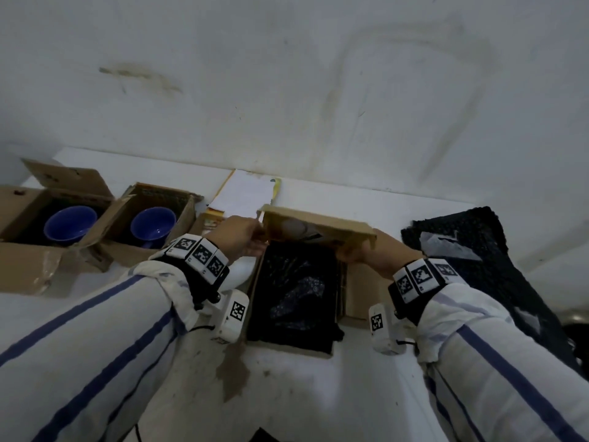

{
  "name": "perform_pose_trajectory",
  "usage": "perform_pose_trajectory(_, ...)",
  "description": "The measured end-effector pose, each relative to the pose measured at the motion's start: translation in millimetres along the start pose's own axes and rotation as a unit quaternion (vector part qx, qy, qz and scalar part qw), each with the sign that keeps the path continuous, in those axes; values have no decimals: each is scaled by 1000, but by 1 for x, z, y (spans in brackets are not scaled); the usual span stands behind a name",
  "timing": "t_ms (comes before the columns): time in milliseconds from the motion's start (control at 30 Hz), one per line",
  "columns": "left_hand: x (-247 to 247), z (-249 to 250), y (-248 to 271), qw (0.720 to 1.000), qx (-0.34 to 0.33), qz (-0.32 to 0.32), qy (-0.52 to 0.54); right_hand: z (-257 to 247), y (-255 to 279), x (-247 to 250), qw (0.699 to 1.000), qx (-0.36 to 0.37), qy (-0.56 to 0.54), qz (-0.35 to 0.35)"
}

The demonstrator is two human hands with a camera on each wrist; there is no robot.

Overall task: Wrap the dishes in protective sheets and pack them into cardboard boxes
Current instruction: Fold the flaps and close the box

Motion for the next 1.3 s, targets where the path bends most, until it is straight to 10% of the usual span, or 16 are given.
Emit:
perform_pose_trajectory(567,-21,-61,81,993,67,-4,-101,33,64,-44,989,-17,144,35)
perform_pose_trajectory(933,-24,-80,97,984,60,14,-164,86,80,-82,976,-118,-177,49)
perform_pose_trajectory(1300,-21,-90,99,971,66,7,-229,83,78,-73,978,-115,109,136)
Point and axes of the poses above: each hand's wrist, its own y-axis away from the middle knuckle, its own x-axis out of the back of the hand, z = x × y, the point moved 9 cm from there along -y, towards the middle knuckle, and after that the axes turned 8 degrees about -y, right-handed, at the moved point
